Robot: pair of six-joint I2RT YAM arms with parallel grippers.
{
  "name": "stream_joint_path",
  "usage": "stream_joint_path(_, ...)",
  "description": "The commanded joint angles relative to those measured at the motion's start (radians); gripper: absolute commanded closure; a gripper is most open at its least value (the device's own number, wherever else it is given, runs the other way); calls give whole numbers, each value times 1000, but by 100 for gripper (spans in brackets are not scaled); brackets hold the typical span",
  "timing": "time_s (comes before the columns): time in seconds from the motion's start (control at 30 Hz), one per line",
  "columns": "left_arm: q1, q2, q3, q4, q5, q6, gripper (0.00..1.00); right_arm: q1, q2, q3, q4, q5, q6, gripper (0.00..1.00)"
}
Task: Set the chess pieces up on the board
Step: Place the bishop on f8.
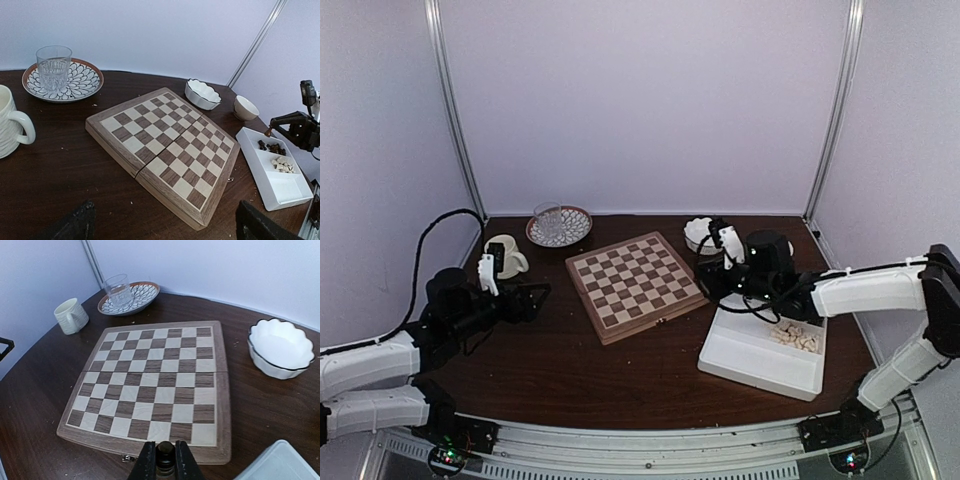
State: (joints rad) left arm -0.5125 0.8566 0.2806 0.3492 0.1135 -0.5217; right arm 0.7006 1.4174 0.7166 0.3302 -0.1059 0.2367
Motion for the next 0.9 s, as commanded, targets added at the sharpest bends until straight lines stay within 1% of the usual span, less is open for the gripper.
stream_joint_path(0.0, -1, 11, 11, 70, 17, 0, 2, 77, 156, 100, 90, -40, -40, 99)
stream_joint_path(0.13, -1, 12, 9, 73, 19, -4, 2, 148, 294, 182, 126, -5, -50, 100)
stream_joint_path(0.23, -1, 10, 9, 70, 16, -5, 2, 204, 387, 257, 97, 34, -78, 100)
stream_joint_path(0.37, -1, 1, 5, 63, 3, -9, 2, 235, 484, 328, 85, 78, -105, 100)
stream_joint_path(0.57, -1, -21, 4, 49, -9, -3, 2, 238, 540, 367, 97, 124, -112, 99)
stream_joint_path(0.8, -1, -36, 5, 37, -16, 1, 2, 238, 593, 404, 86, 132, -111, 96)
stream_joint_path(0.87, -1, -37, 3, 36, -18, 2, 2, 239, 600, 409, 86, 132, -111, 94)
